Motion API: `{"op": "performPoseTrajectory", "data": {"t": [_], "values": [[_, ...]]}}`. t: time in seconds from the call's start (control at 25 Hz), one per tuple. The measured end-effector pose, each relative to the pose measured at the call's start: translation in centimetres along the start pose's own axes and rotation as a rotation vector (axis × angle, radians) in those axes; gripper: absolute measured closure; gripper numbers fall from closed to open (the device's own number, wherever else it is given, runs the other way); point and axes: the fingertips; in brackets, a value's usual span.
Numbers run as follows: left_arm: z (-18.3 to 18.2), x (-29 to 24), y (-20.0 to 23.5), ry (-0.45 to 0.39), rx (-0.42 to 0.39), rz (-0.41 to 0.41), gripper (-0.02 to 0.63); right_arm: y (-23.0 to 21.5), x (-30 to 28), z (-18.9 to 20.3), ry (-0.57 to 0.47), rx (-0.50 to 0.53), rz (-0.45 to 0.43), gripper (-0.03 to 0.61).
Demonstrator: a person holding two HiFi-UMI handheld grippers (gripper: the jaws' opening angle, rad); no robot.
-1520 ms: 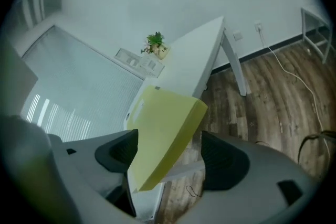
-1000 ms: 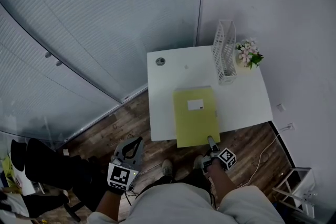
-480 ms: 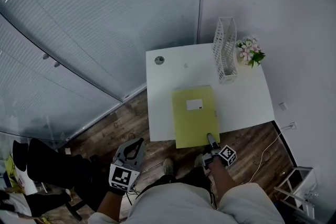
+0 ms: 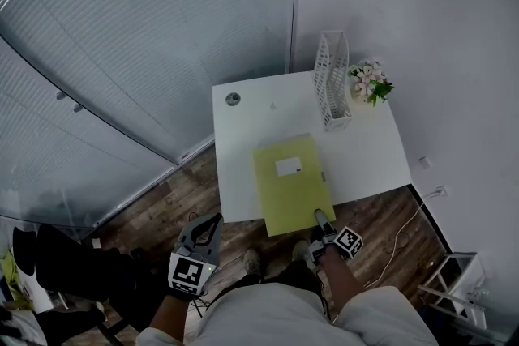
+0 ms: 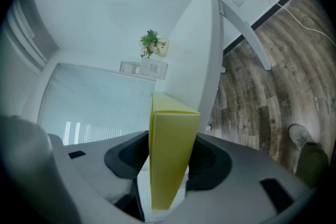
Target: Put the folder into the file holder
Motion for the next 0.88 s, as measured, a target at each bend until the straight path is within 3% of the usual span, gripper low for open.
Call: {"op": "performPoseTrajectory", "data": {"t": [0.32, 0.88], "values": [[-0.8, 0.3, -0.2, -0.043, 0.021, 0.026, 0.604, 5.3, 1.2, -1.8, 0.029, 0.239, -0.002, 0.391], [-1.8, 2.0, 0.9, -0.161, 0.023, 0.065, 0.604, 14.0, 2.6, -4.2, -0.018, 0.565, 0.027, 0.411]]}}
Point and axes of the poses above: the fingertips, and each gripper's own axes: x backward along the fingers, y to its left, z out of its underside, and after that the axes turned 8 degrees about -z, right-handed
